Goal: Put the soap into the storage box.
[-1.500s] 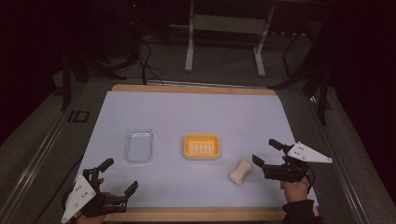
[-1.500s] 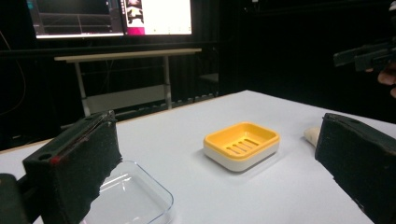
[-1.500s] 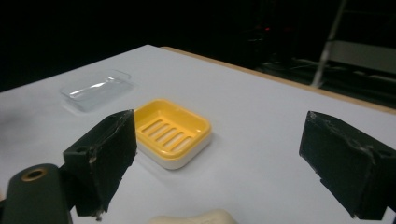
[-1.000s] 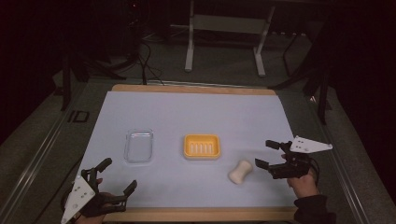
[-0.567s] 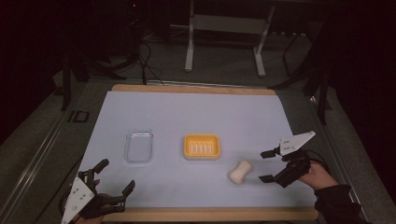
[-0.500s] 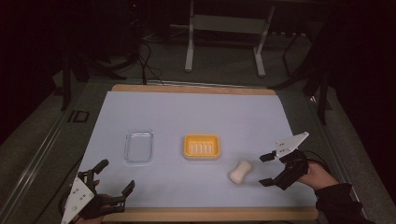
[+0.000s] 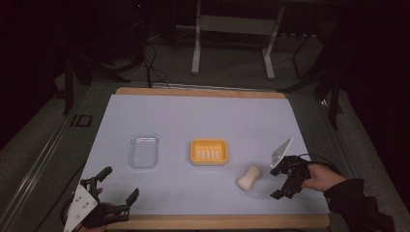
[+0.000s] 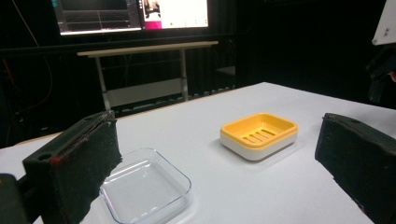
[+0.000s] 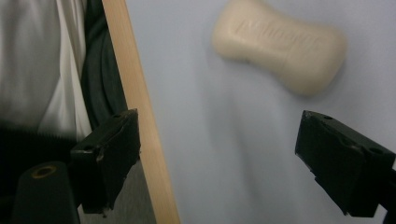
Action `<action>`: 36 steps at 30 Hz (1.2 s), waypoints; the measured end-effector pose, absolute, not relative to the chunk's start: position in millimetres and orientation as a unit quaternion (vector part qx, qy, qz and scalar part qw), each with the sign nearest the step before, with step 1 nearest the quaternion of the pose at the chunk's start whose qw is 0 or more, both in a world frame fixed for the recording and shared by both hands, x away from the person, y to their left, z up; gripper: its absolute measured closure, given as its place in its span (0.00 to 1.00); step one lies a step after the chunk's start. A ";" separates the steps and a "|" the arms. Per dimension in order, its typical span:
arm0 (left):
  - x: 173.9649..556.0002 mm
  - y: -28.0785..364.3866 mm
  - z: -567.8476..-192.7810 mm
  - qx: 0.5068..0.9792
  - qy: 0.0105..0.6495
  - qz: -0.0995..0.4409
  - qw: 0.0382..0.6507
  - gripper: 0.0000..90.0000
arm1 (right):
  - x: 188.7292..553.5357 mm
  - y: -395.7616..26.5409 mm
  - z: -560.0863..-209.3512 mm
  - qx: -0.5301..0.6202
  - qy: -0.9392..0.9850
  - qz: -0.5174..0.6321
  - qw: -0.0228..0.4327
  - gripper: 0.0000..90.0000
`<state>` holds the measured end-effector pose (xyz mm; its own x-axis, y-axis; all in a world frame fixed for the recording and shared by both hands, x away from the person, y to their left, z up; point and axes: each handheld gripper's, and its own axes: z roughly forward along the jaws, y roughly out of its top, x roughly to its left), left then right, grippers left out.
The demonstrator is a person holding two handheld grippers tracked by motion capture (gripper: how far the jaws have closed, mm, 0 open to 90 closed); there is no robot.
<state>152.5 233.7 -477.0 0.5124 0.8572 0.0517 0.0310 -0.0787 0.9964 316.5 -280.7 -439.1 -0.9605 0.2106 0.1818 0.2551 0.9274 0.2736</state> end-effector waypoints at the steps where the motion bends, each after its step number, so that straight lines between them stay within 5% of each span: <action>1: 152.6 233.6 -477.1 0.643 0.347 0.353 0.584 0.00 | 317.0 -279.7 -440.1 -0.117 -0.981 -0.138 0.077 0.15; 16: 148.2 233.4 -477.7 0.635 0.368 0.359 0.577 0.00 | 323.2 -270.3 -454.7 -0.008 -0.996 -0.030 0.083 0.16; 36: 144.4 226.7 -481.8 0.673 0.335 0.316 0.578 0.00 | 327.4 -252.4 -446.8 0.115 -0.989 -0.078 0.044 0.21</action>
<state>144.4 226.7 -481.8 0.5750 0.8172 0.0382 0.0861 -0.1068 0.9905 327.4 -252.4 -446.8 -0.9698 -0.2342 0.0687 -0.2205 0.9614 0.1646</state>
